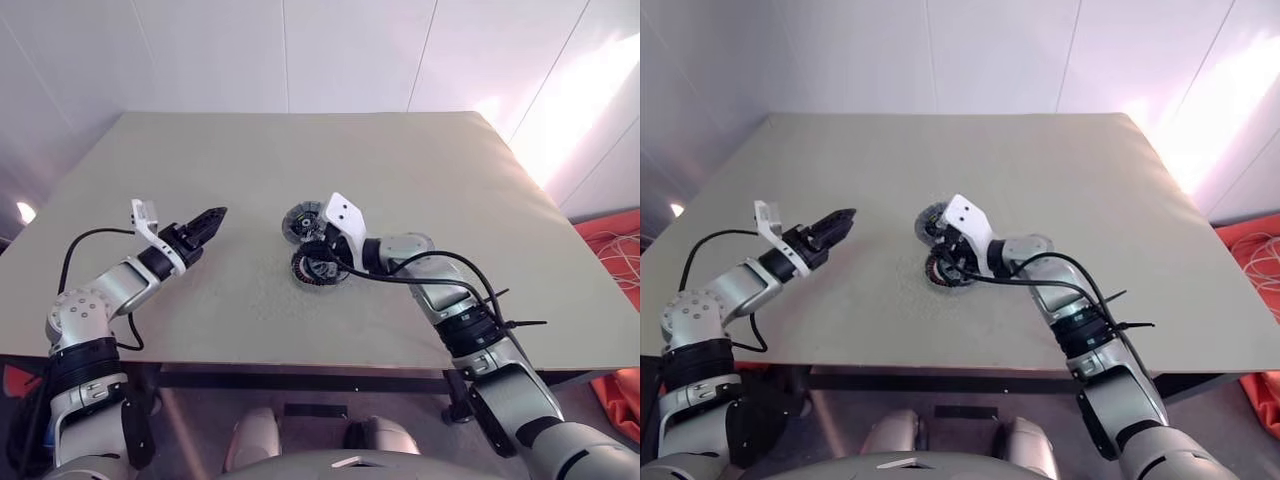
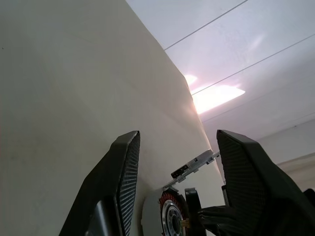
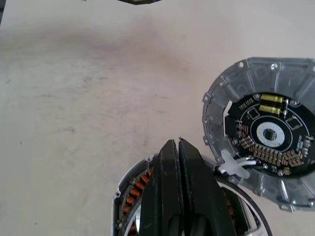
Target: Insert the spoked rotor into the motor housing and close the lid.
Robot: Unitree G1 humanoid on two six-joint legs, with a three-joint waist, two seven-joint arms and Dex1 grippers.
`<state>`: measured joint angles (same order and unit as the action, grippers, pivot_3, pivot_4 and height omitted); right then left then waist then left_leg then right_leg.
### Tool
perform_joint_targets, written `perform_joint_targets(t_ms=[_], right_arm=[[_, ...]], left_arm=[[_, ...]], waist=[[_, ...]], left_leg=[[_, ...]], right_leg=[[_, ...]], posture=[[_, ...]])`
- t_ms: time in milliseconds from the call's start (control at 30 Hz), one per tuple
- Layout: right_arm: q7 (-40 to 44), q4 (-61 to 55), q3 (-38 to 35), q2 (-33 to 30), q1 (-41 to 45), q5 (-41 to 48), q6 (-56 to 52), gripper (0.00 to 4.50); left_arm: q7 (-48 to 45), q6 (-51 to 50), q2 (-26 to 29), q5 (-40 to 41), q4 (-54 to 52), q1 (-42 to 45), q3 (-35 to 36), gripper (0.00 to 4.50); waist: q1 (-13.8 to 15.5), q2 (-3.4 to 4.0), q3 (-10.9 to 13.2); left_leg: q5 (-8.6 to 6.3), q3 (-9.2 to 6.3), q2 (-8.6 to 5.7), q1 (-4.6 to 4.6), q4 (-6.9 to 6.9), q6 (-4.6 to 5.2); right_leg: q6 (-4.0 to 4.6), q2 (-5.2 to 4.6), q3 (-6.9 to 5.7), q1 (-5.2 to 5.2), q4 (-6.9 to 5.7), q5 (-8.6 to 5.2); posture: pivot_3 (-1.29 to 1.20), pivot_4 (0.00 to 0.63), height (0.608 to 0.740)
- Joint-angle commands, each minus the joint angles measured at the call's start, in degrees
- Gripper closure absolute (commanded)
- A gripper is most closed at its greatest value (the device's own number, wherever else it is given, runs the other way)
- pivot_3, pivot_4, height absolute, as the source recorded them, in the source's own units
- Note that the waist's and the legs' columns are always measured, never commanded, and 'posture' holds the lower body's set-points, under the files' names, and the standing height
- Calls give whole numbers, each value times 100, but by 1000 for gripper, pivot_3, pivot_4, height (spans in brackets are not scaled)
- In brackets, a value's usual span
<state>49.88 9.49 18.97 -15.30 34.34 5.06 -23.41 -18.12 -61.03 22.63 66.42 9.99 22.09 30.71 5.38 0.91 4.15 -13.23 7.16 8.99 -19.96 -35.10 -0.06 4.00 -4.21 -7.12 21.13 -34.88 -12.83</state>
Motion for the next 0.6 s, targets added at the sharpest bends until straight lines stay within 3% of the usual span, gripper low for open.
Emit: perform_joint_targets(t_ms=[33,367,600], right_arm=[[-60,95,8,161,240,-34,182,4500],[-79,17,-210,178,374,64,163,4500],[-52,-1201,-959,-301,259,746,-796,4500]], left_arm=[[-20,81,91,50,-123,117,88,1861],[-25,76,76,61,-141,93,102,1861],[-113,78,-1,16,-26,175,-4,1861]], waist=[[0,0,0],[0,0,0],[11,-1,1]], left_leg=[[0,0,0,0,0,0],[0,0,0,1,0,-1],[0,-1,0,0,1,0]], right_leg=[[0,0,0,2,0,0],[1,0,0,2,0,0],[0,0,0,2,1,0]], posture=[[0,0,740],[0,0,740],[0,0,740]])
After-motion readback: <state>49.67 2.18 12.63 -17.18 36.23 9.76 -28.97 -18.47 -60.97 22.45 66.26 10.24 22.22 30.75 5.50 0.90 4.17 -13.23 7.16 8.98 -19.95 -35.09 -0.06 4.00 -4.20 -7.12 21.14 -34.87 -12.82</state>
